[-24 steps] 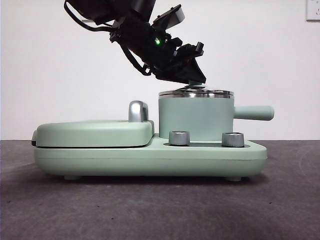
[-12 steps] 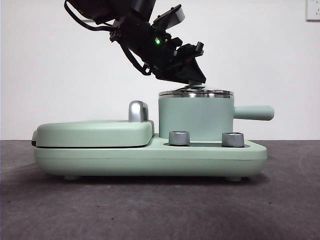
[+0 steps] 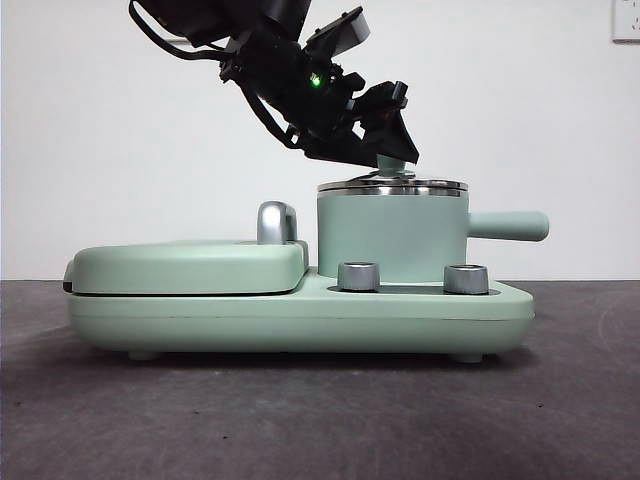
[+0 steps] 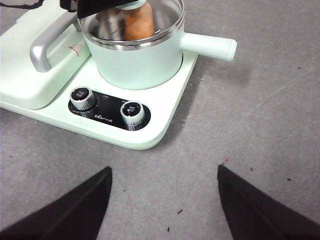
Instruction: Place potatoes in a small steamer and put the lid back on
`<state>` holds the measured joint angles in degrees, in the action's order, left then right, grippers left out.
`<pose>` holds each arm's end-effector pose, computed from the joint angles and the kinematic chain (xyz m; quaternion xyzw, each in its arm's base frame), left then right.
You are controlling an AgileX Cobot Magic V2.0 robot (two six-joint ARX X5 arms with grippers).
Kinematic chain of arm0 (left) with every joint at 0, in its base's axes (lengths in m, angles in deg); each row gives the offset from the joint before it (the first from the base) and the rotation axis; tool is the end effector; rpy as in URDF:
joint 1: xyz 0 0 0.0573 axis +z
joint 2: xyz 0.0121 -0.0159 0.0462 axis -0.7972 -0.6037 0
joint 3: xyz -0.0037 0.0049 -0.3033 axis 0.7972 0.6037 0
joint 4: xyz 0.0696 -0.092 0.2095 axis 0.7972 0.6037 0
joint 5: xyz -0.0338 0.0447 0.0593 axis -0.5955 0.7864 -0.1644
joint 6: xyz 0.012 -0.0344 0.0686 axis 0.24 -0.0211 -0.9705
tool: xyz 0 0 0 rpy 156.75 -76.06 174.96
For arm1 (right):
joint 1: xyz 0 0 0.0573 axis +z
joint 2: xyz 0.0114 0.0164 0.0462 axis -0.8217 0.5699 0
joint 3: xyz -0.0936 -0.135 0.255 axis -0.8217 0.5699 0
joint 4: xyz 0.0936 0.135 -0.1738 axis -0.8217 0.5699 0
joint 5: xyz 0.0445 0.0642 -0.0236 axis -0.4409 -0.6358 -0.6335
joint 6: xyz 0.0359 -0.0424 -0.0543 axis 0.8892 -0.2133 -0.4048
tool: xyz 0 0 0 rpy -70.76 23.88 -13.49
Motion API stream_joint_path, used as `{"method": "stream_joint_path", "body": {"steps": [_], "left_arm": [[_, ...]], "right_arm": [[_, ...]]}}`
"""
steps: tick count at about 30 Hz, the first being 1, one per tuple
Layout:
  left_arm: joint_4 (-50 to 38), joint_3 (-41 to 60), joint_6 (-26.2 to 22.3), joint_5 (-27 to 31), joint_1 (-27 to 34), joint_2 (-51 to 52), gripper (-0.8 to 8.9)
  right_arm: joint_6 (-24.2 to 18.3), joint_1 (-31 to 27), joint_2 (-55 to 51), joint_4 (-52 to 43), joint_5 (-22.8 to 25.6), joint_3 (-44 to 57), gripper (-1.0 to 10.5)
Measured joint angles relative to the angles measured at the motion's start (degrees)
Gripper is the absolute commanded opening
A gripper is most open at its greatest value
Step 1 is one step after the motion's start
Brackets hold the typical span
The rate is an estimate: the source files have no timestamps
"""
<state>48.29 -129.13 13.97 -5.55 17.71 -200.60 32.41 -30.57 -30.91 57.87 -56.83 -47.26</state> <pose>0.3892 -0.2950 0.2980 0.1050 0.1371 -0.4369 0.8828 0.0594 0.0253 0.2969 0.0048 0.2678 0.1751 0.9474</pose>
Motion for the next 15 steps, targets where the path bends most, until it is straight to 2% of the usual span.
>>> {"method": "stream_joint_path", "body": {"steps": [7,12,15], "left_arm": [[6.40,0.00,6.29,-1.57,1.05,5.05,3.44],[9.75,-0.02,11.98,-2.56,4.98,11.02,3.43],[13.46,-0.07,13.18,-2.54,7.74,13.51,3.43]], "right_arm": [[0.00,0.00,0.00,0.00,0.00,0.00,3.3],[0.00,0.00,0.00,0.00,0.00,0.00,3.3],[0.00,0.00,0.00,0.00,0.00,0.00,3.3]]}}
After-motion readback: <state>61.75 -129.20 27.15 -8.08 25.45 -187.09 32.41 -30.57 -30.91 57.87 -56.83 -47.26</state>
